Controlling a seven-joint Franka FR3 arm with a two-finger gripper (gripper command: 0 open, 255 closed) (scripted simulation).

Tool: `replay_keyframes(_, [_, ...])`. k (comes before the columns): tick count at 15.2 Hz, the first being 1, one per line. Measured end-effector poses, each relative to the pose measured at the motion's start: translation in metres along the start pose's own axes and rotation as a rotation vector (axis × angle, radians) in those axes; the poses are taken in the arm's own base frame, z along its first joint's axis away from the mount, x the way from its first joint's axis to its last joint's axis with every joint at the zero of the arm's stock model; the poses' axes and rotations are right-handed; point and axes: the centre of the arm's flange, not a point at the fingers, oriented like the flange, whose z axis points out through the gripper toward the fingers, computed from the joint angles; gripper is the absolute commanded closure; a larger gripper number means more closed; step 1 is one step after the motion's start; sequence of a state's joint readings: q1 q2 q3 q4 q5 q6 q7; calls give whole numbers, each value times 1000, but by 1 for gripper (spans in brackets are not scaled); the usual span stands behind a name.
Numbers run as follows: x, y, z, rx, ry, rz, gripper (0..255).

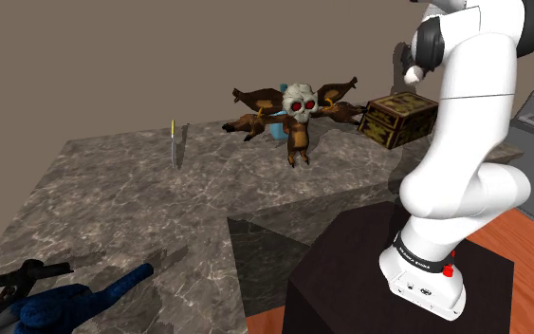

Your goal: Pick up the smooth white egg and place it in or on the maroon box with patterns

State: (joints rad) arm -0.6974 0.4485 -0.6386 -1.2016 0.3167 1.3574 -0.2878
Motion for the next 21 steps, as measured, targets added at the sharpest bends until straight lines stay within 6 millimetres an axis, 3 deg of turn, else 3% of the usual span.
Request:
replay_keyframes(10, [11,7,51,0,0,0,255])
replay_keyframes(16, [12,7,56,0,0,0,255])
replay_keyframes(17, [12,7,56,0,0,0,0])
replay_keyframes(21, [12,7,56,0,1,0,0])
